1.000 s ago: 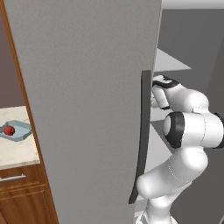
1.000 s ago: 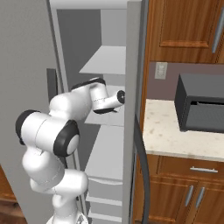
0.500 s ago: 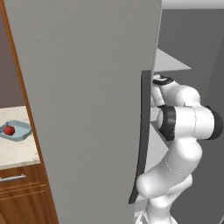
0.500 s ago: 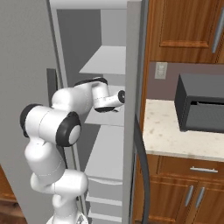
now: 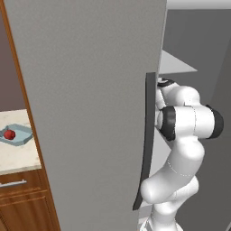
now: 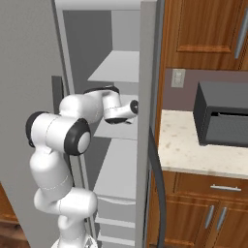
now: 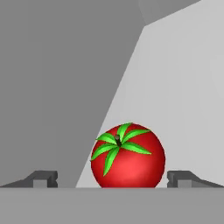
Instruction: Take the tomato and bell pepper out of the freezer and place them in the tupperware container on the counter. Then put the tupperware containing the vegetables back in the freezer.
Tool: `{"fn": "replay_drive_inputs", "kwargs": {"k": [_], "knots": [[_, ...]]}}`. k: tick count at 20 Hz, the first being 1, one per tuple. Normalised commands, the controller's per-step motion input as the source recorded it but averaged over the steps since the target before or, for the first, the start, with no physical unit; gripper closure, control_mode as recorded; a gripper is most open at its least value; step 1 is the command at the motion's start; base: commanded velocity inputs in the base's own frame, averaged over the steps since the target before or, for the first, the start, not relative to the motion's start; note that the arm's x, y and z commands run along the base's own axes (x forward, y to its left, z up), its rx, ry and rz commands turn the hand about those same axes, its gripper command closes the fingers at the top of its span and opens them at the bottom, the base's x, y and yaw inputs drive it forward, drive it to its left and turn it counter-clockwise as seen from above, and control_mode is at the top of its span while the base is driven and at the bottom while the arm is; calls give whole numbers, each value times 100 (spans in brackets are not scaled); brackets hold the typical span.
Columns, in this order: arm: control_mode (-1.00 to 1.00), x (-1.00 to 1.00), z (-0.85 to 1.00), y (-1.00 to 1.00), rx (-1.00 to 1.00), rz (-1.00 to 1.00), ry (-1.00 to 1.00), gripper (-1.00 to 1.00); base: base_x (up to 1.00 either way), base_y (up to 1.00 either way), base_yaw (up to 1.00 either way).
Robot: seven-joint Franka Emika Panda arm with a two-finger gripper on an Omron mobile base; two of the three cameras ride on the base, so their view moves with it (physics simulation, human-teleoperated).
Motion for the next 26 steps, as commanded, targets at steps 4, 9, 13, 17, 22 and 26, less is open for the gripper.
{"fn": "replay_drive_inputs", "kwargs": {"k": [4,9,13,17,22,26], "knots": [[-100,22,-15,0,-1,0,0,-100,0,0,0],[-100,9,-18,0,-1,0,0,-100,0,0,0],[-100,0,-27,1,-1,0,0,-100,0,0,0],[-100,0,-31,8,-1,0,0,-100,0,0,0],[-100,0,-35,20,-2,0,0,100,0,0,0],[-100,0,-26,16,-2,0,0,100,0,0,0]]}}
